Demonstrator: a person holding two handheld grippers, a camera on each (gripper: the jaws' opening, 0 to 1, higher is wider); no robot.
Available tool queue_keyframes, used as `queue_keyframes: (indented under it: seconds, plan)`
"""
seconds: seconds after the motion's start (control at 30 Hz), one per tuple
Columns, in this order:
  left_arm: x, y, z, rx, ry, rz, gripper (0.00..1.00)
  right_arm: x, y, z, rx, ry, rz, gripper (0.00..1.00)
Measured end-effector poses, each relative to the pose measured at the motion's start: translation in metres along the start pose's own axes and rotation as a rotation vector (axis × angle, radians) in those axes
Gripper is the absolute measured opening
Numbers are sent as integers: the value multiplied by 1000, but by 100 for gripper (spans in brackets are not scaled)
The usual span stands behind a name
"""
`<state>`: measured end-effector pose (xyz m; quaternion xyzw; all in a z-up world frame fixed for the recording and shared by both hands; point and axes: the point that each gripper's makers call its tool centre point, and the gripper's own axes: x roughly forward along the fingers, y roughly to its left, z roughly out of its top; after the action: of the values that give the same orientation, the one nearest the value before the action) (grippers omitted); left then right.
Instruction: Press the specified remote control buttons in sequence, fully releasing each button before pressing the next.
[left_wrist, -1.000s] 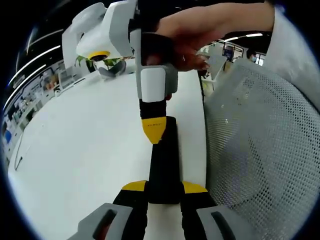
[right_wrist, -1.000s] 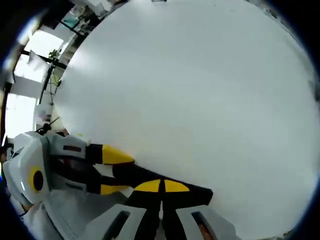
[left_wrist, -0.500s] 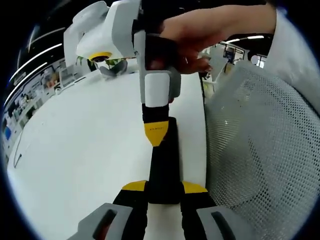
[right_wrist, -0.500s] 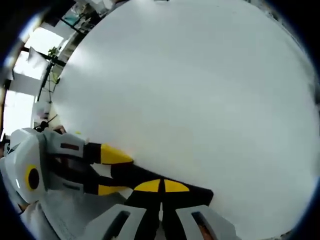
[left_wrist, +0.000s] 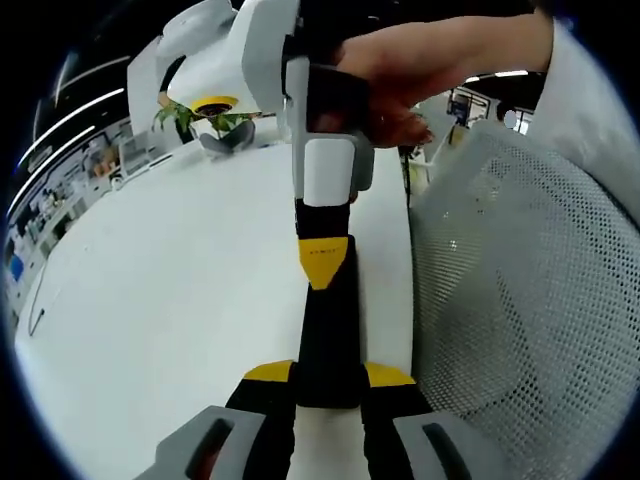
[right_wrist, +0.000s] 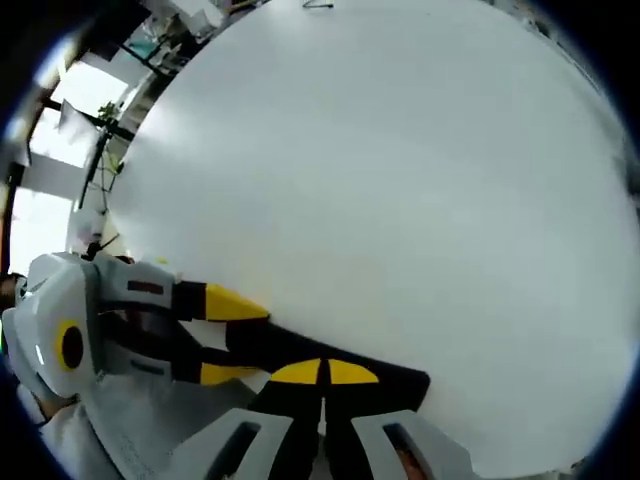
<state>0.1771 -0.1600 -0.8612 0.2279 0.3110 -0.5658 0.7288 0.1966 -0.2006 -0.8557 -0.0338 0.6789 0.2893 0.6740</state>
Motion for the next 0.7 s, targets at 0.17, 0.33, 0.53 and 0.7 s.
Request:
queue_keyframes:
  seconds: [0.17, 0.33, 0.53, 0.7]
  plan:
    - [0, 0, 0, 3, 0, 1, 23, -1, -1, -4, 16, 18, 11, 0]
    - [0, 0, 0, 3, -1, 1, 23, -1, -3, 1, 16, -15, 3, 0]
    - [0, 0, 0, 1, -1, 2, 23, 1, -3, 6, 10, 1, 7, 0]
    - [0, 0, 0, 2, -1, 3, 23, 1, -2, 6, 6, 12, 6, 0]
